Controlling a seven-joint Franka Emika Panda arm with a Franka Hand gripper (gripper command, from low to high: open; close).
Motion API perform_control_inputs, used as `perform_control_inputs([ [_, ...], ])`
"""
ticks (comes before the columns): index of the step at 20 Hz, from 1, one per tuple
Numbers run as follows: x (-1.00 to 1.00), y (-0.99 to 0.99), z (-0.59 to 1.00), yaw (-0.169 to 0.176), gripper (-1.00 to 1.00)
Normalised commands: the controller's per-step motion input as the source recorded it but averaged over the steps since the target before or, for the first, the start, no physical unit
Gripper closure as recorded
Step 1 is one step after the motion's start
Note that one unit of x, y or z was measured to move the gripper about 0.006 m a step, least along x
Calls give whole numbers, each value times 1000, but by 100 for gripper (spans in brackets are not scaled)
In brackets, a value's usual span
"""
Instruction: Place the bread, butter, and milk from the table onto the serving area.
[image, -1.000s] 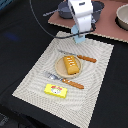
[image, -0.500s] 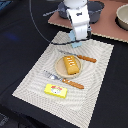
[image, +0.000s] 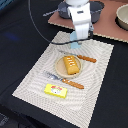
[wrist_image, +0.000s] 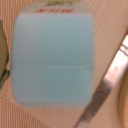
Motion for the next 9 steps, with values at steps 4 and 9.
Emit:
perform_control_inputs([
  [4,215,85,796,-10,-100],
  [9,9,305,266,24,-100],
])
